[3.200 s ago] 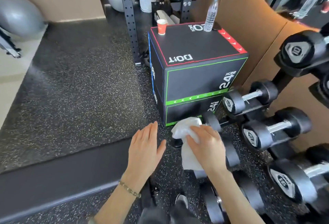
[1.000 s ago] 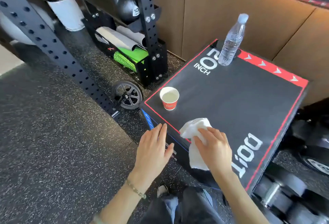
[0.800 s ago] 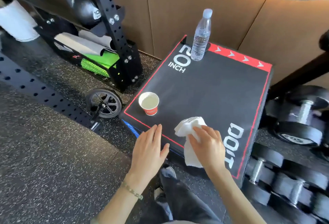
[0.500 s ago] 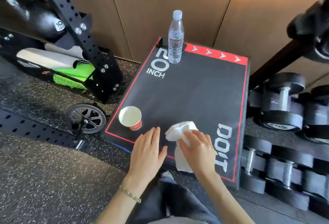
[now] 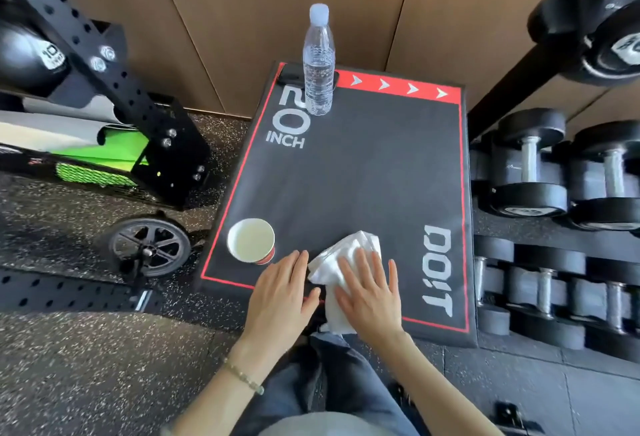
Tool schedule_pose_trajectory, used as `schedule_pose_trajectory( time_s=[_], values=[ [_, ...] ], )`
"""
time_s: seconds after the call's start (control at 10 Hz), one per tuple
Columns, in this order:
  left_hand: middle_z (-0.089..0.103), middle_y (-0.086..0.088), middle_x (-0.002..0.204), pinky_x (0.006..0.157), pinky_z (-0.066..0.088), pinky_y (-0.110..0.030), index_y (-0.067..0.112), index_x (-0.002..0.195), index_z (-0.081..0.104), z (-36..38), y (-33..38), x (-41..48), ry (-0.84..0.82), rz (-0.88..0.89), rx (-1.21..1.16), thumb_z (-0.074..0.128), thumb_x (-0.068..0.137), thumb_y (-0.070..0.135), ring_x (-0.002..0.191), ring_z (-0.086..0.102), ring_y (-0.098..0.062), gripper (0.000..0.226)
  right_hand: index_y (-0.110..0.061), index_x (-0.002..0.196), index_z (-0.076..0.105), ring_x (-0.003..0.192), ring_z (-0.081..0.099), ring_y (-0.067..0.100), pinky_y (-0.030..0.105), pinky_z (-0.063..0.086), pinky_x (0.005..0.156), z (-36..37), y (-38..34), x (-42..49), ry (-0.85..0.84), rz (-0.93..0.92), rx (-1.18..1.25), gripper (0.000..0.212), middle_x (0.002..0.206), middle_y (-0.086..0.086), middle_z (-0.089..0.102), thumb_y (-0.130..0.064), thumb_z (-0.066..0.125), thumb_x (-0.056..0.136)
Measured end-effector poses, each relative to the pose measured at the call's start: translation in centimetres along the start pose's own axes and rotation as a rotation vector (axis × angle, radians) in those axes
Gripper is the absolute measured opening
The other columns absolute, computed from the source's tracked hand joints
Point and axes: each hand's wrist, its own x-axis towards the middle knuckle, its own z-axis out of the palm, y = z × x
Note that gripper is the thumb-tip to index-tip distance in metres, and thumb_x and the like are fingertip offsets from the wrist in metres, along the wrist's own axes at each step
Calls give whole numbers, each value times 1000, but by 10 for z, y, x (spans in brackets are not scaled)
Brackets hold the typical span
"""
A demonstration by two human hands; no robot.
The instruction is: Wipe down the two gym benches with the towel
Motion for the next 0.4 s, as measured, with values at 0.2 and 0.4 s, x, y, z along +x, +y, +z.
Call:
schedule_pose_trajectory(
  time_s=[0.2, 0.4],
  values=[
    [62, -12, 120, 89, 50, -35, 1, 123, 57, 6, -13, -6, 18, 126, 3, 70, 76, 33, 109, 60, -25, 59, -29, 136, 45, 130, 43, 35, 57, 35, 102, -6, -12, 7, -196, 122, 47, 51, 141, 6, 48, -44, 38, 88],
    [62, -13, 118, 87, 51, -36, 0, 122, 58, 5, -19, -17, 65, 226, -29, 77, 71, 31, 105, 61, -26, 63, -24, 144, 34, 143, 16, 31, 51, 13, 113, -25, -21, -4, -94, 173, 161, 53, 157, 7, 18, -41, 39, 94]
  ],
)
